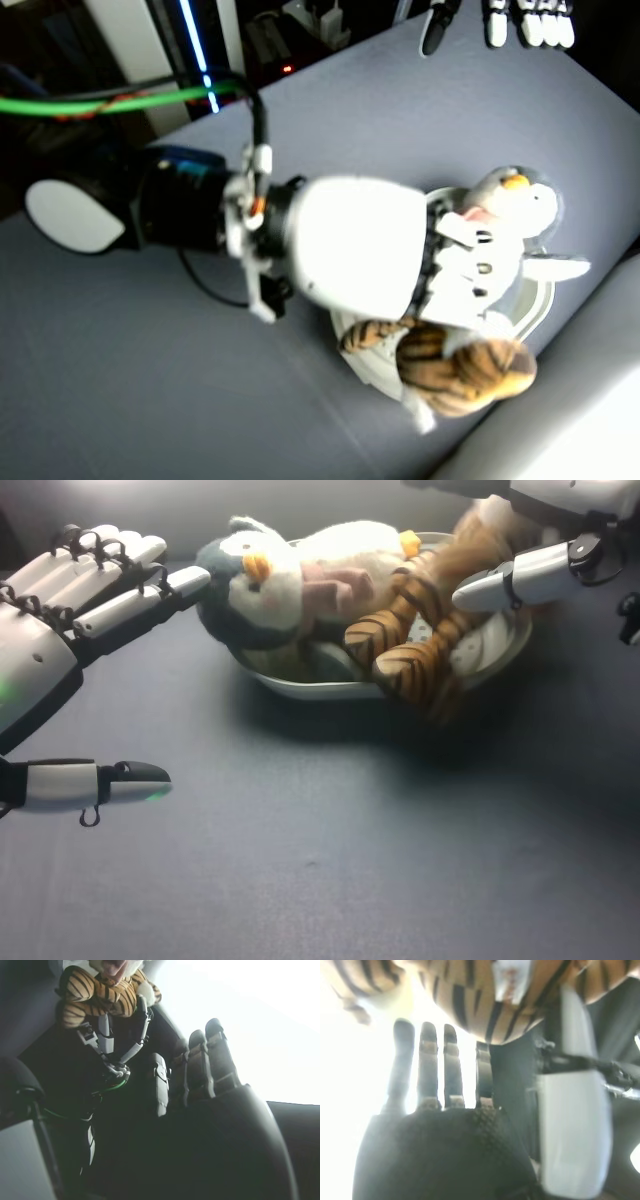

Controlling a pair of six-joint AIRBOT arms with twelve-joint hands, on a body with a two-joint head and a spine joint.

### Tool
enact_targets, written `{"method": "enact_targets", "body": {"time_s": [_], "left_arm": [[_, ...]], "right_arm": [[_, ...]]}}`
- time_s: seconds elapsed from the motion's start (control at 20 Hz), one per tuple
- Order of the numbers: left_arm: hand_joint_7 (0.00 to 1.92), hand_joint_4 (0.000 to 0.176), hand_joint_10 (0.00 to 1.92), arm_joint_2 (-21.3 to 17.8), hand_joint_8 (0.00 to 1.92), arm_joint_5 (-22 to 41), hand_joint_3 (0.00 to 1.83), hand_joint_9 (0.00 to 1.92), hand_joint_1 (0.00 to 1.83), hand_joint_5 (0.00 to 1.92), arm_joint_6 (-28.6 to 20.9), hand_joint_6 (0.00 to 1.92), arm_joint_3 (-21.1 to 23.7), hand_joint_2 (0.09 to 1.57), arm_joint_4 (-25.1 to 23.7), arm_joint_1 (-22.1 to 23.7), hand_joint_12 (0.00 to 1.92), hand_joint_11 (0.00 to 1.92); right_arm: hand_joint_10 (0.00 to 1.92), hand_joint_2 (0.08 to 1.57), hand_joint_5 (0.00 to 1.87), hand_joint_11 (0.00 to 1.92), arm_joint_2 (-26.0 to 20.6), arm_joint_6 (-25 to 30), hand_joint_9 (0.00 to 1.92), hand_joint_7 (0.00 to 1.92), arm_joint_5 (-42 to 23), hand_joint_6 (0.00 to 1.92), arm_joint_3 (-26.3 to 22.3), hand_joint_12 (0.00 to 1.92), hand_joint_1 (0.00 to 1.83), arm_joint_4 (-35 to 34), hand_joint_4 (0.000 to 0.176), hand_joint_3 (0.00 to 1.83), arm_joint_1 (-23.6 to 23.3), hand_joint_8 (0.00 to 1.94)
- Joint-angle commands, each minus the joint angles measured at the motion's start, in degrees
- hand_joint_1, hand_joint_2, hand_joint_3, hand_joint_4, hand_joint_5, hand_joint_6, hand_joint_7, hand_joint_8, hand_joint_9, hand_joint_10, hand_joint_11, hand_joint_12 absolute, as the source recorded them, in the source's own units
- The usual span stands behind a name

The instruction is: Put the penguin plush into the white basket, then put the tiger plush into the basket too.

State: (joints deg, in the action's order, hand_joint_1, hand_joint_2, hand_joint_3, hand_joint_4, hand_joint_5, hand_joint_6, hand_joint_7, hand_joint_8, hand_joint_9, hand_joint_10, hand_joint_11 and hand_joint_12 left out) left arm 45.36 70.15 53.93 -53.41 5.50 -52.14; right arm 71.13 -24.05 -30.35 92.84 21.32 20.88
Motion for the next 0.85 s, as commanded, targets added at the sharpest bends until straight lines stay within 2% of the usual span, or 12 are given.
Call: {"method": "enact_targets", "body": {"time_s": [0.0,0.25,0.3,0.35,0.4,0.45,0.5,0.55,0.6,0.65,0.7,0.8], "left_arm": [[0.03,0.111,0.00,-0.2,0.00,7.1,0.00,0.00,0.84,0.12,-0.3,0.00,-0.2,0.85,0.4,0.5,0.02,0.00],[0.04,0.125,0.00,-0.2,0.00,7.9,0.00,0.01,0.84,0.11,-0.8,0.00,0.0,0.87,0.7,0.2,0.02,0.00],[0.04,0.120,0.00,-0.2,0.00,8.2,0.00,0.01,0.84,0.10,-1.0,0.00,0.1,0.87,0.9,-0.1,0.02,0.00],[0.03,0.129,0.00,-0.3,0.00,8.4,0.01,0.00,0.82,0.07,-1.2,0.00,0.2,0.88,1.1,-0.3,0.00,0.00],[0.03,0.112,0.00,-0.2,0.00,8.9,0.01,0.00,0.86,0.06,-1.4,0.00,0.2,0.88,1.5,-0.5,0.00,0.00],[0.03,0.112,0.00,-0.1,0.00,9.9,0.01,0.00,0.86,0.06,-1.9,0.00,0.2,0.88,2.0,-1.0,0.00,0.00],[0.00,0.157,0.00,0.0,0.00,11.1,0.00,0.00,0.88,0.01,-2.5,0.00,0.2,0.86,2.5,-1.6,0.01,0.02],[0.00,0.164,0.00,0.2,0.00,12.8,0.00,0.00,0.92,0.01,-3.4,0.00,0.2,0.85,3.2,-2.4,0.00,0.00],[0.00,0.174,0.00,0.4,0.00,14.9,0.00,0.00,0.89,0.00,-4.5,0.00,0.2,0.85,4.0,-3.4,0.00,0.00],[0.00,0.140,0.00,0.7,0.00,17.5,0.01,0.00,0.81,0.00,-5.6,0.00,0.2,0.88,4.8,-4.7,0.01,0.03],[0.02,0.148,0.01,0.8,0.01,19.7,0.01,0.02,0.77,0.00,-6.7,0.00,0.3,0.89,5.4,-5.8,0.03,0.06],[0.12,0.062,0.04,1.1,0.01,23.8,0.00,0.14,0.54,0.02,-8.4,0.00,0.5,1.04,6.2,-7.2,0.83,0.00]], "right_arm": [[0.00,1.07,0.00,0.00,-0.3,0.3,0.00,0.02,-5.5,0.00,0.2,0.00,0.52,-1.8,0.176,0.01,-0.7,0.00],[0.01,1.08,0.00,0.02,-1.1,0.6,0.02,0.02,-7.0,0.00,-2.8,0.01,0.49,-1.9,0.176,0.01,-0.3,0.01],[0.00,1.08,0.01,0.00,-2.0,1.0,0.00,0.00,-9.4,0.00,-3.8,0.00,0.52,-3.5,0.176,0.00,1.4,0.00],[0.00,1.09,0.02,0.00,-3.2,1.9,0.00,0.01,-12.7,0.01,-4.8,0.00,0.52,-5.4,0.176,0.01,3.2,0.00],[0.00,1.09,0.02,0.00,-4.8,3.0,0.00,0.01,-17.4,0.00,-6.4,0.00,0.55,-7.5,0.176,0.01,5.9,0.00],[0.00,1.09,0.02,0.00,-6.7,3.9,0.00,0.01,-23.2,0.00,-8.5,0.00,0.55,-10.0,0.176,0.01,8.7,0.00],[0.01,1.09,0.00,0.00,-8.5,4.2,0.03,0.05,-28.5,0.00,-10.8,0.00,0.44,-12.5,0.176,0.00,11.6,0.01],[0.00,1.08,0.00,0.00,-10.2,4.2,0.02,0.05,-33.7,0.00,-13.0,0.00,0.40,-14.7,0.176,0.00,14.7,0.01],[0.01,1.09,0.03,0.00,-11.6,4.2,0.04,0.04,-39.1,0.01,-15.2,0.00,0.56,-16.8,0.176,0.00,17.3,0.00],[0.01,1.02,0.05,0.03,-13.0,4.2,0.09,0.09,-44.7,0.01,-17.6,0.01,0.58,-19.1,0.176,0.00,20.9,0.01],[0.01,0.99,0.06,0.05,-14.1,4.2,0.11,0.12,-49.0,0.00,-19.2,0.02,0.54,-20.9,0.176,0.00,23.5,0.01],[0.01,1.00,0.10,0.15,-15.6,4.3,0.19,0.25,-57.6,0.00,-22.3,0.07,0.42,-24.2,0.167,0.00,28.5,0.01]]}}
